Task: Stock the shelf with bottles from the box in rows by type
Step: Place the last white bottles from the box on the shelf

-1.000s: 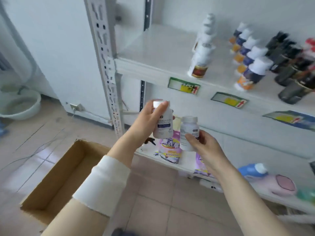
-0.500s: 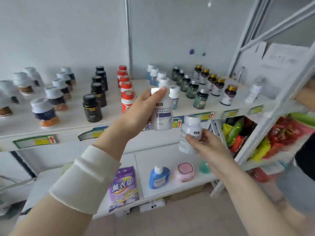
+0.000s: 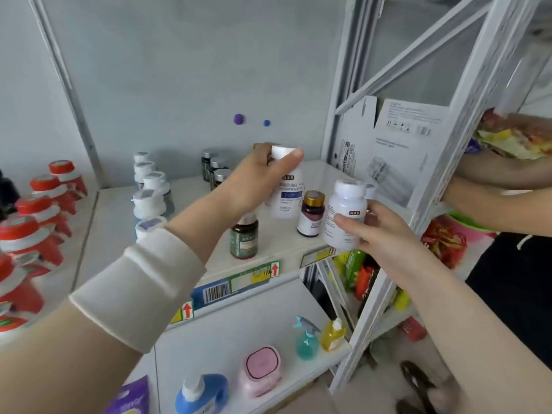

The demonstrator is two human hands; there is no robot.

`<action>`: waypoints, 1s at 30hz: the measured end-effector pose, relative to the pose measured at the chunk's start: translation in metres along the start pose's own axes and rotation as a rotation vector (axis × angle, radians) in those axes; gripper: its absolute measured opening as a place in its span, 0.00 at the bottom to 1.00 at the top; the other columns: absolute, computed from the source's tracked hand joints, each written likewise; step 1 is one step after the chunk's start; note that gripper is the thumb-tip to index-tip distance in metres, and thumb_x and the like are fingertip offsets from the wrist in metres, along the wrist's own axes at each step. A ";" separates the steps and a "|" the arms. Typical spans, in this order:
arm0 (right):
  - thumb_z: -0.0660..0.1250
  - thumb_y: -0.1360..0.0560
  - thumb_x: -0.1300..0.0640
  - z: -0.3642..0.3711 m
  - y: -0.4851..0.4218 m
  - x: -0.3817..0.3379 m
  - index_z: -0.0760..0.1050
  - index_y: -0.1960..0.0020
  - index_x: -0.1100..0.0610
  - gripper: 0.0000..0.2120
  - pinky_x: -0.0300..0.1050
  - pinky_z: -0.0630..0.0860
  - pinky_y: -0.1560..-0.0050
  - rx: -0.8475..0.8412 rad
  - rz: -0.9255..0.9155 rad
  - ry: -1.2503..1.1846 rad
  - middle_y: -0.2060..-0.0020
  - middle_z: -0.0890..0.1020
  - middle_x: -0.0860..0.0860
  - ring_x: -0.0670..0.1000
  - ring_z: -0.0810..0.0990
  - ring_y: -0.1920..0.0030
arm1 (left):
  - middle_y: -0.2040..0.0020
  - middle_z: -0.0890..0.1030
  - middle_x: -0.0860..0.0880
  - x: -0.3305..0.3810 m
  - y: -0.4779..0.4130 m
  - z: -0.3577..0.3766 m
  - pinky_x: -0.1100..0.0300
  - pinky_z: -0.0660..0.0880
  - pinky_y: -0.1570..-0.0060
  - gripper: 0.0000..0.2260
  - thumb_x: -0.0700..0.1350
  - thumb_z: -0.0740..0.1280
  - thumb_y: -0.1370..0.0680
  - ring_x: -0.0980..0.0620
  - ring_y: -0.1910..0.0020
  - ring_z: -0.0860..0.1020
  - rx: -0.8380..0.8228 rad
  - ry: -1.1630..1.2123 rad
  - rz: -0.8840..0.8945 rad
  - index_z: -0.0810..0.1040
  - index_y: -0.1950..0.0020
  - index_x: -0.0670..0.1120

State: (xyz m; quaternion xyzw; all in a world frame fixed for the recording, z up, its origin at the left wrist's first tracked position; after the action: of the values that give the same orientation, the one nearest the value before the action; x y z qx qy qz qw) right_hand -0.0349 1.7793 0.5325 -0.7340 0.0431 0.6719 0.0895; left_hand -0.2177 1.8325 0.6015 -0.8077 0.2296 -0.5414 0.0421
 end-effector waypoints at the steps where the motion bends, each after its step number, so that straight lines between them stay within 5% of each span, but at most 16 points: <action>1: 0.73 0.32 0.55 -0.010 -0.015 -0.002 0.73 0.39 0.54 0.23 0.57 0.71 0.35 0.010 -0.003 0.007 0.45 0.81 0.50 0.51 0.79 0.43 | 0.49 0.79 0.49 -0.001 -0.019 0.007 0.69 0.71 0.59 0.18 0.56 0.58 0.21 0.58 0.57 0.76 -0.014 -0.012 0.004 0.71 0.39 0.45; 9: 0.74 0.33 0.55 -0.079 -0.142 -0.015 0.71 0.36 0.55 0.27 0.53 0.74 0.37 -0.012 -0.050 0.104 0.46 0.80 0.50 0.49 0.79 0.44 | 0.55 0.77 0.54 -0.012 -0.162 0.067 0.64 0.74 0.56 0.15 0.55 0.62 0.22 0.58 0.56 0.76 -0.031 -0.084 -0.017 0.69 0.40 0.49; 15: 0.76 0.35 0.55 -0.112 -0.226 -0.001 0.71 0.39 0.54 0.26 0.53 0.75 0.39 -0.127 -0.080 0.208 0.46 0.80 0.50 0.50 0.79 0.45 | 0.49 0.77 0.48 -0.038 -0.236 0.098 0.53 0.76 0.43 0.16 0.53 0.64 0.23 0.49 0.48 0.78 0.056 -0.198 -0.128 0.70 0.39 0.47; 19: 0.76 0.34 0.58 -0.114 -0.280 0.012 0.71 0.41 0.55 0.24 0.47 0.77 0.45 -0.217 -0.084 0.219 0.50 0.79 0.50 0.50 0.79 0.50 | 0.56 0.77 0.51 -0.062 -0.275 0.110 0.57 0.76 0.48 0.12 0.49 0.68 0.25 0.50 0.54 0.77 0.110 -0.197 -0.224 0.72 0.44 0.48; 22: 0.76 0.34 0.59 -0.107 -0.313 0.025 0.71 0.45 0.54 0.21 0.37 0.74 0.57 -0.262 -0.087 0.223 0.56 0.78 0.46 0.44 0.77 0.57 | 0.52 0.77 0.49 -0.080 -0.299 0.113 0.57 0.77 0.48 0.12 0.49 0.70 0.26 0.50 0.53 0.77 0.140 -0.210 -0.287 0.73 0.45 0.48; 26: 0.76 0.34 0.58 -0.093 -0.351 0.047 0.72 0.45 0.54 0.21 0.33 0.72 0.60 -0.277 -0.090 0.264 0.52 0.78 0.47 0.43 0.76 0.58 | 0.51 0.75 0.49 -0.101 -0.331 0.105 0.65 0.69 0.63 0.16 0.49 0.70 0.26 0.50 0.53 0.75 0.163 -0.323 -0.342 0.74 0.41 0.45; 30: 0.77 0.34 0.58 -0.074 -0.381 0.065 0.73 0.43 0.56 0.23 0.32 0.70 0.62 -0.280 -0.077 0.303 0.50 0.78 0.48 0.43 0.76 0.58 | 0.45 0.77 0.45 -0.133 -0.360 0.096 0.56 0.72 0.50 0.19 0.48 0.72 0.27 0.48 0.52 0.76 0.111 -0.327 -0.406 0.74 0.40 0.44</action>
State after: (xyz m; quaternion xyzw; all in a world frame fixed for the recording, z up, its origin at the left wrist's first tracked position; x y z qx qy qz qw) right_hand 0.1138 2.1426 0.5021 -0.8329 -0.0658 0.5495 0.0045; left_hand -0.0558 2.1914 0.5626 -0.9104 0.0227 -0.4128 0.0134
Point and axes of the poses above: each hand's wrist, its own y-axis away from the middle knuckle, its own z-axis out of the palm, x = y × z, the point moved 5 cm from there along -y, towards the middle knuckle
